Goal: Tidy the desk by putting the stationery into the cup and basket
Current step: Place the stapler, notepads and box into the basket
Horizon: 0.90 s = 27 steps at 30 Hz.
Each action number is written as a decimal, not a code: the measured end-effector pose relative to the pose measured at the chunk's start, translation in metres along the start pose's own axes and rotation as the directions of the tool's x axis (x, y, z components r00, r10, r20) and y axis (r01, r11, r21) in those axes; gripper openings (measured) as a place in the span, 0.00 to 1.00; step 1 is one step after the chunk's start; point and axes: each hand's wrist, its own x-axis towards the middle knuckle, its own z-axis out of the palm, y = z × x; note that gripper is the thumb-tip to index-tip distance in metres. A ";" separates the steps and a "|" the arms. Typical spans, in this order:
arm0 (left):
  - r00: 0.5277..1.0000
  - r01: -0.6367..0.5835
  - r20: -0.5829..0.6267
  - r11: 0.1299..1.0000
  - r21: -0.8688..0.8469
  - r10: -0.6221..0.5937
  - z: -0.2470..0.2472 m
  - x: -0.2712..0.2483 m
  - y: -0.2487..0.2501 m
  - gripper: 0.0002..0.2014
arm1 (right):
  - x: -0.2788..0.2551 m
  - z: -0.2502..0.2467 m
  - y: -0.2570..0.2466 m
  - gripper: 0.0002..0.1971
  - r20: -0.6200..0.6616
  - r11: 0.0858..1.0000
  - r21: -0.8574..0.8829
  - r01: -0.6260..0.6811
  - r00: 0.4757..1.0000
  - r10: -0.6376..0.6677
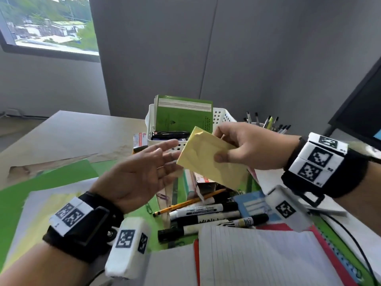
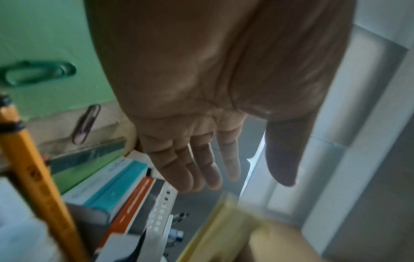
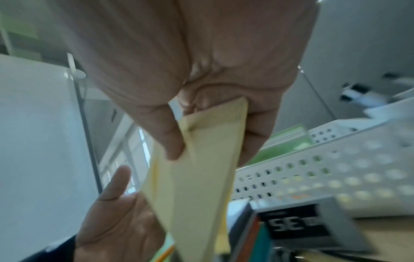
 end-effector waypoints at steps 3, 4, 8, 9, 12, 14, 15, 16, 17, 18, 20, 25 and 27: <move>0.998 -0.026 -0.058 0.978 0.206 0.039 0.012 0.001 -0.008 0.41 | 0.012 0.025 -0.027 0.10 -0.155 0.998 0.008 0.057 0.986 -0.055; 0.993 -0.041 -0.103 0.975 0.219 0.065 0.016 0.002 -0.009 0.42 | 0.016 0.033 -0.035 0.11 -0.188 0.998 0.001 0.068 0.980 -0.067; 0.940 -0.142 -0.275 0.965 0.221 0.202 0.019 0.004 -0.005 0.20 | 0.032 0.058 -0.054 0.12 -0.236 0.996 0.054 0.068 0.970 -0.054; 0.932 -0.151 -0.298 0.967 0.203 0.208 0.017 0.003 -0.003 0.17 | 0.036 0.060 -0.055 0.12 -0.236 0.996 0.076 0.055 0.971 -0.035; 0.907 -0.146 -0.373 0.977 0.156 0.195 0.012 0.003 -0.001 0.16 | 0.045 0.060 -0.053 0.12 -0.237 0.988 0.155 0.016 0.971 0.021; 0.899 -0.136 -0.398 0.981 0.139 0.181 0.011 0.003 0.000 0.17 | 0.047 0.058 -0.052 0.09 -0.269 0.988 0.154 0.020 0.963 0.023; 0.903 -0.127 -0.393 0.982 0.140 0.173 0.011 0.003 0.000 0.16 | 0.047 0.058 -0.052 0.08 -0.289 0.988 0.152 0.028 0.957 0.017; 0.911 -0.117 -0.377 0.982 0.147 0.165 0.011 0.004 0.000 0.15 | 0.047 0.058 -0.051 0.10 -0.303 0.987 0.156 0.036 0.953 0.013; 0.921 -0.110 -0.356 0.982 0.155 0.160 0.010 0.004 -0.001 0.14 | 0.047 0.058 -0.050 0.14 -0.316 0.983 0.179 0.044 0.949 0.016; 0.927 -0.110 -0.342 0.982 0.155 0.157 0.010 0.005 -0.002 0.14 | 0.048 0.059 -0.049 0.18 -0.320 0.971 0.233 0.047 0.947 0.031; 0.934 -0.120 -0.319 0.983 0.141 0.159 0.008 0.005 -0.002 0.14 | 0.048 0.057 -0.049 0.18 -0.287 0.899 0.437 0.030 0.952 0.107; 0.936 -0.176 -0.293 0.980 0.089 0.195 0.000 0.004 -0.003 0.13 | 0.043 0.057 -0.046 0.18 -0.076 0.717 0.686 -0.127 0.967 0.244; 0.931 -0.172 -0.312 0.982 0.077 0.188 -0.003 0.004 -0.002 0.21 | 0.044 0.060 -0.042 0.13 -0.090 0.775 0.625 -0.098 0.976 0.197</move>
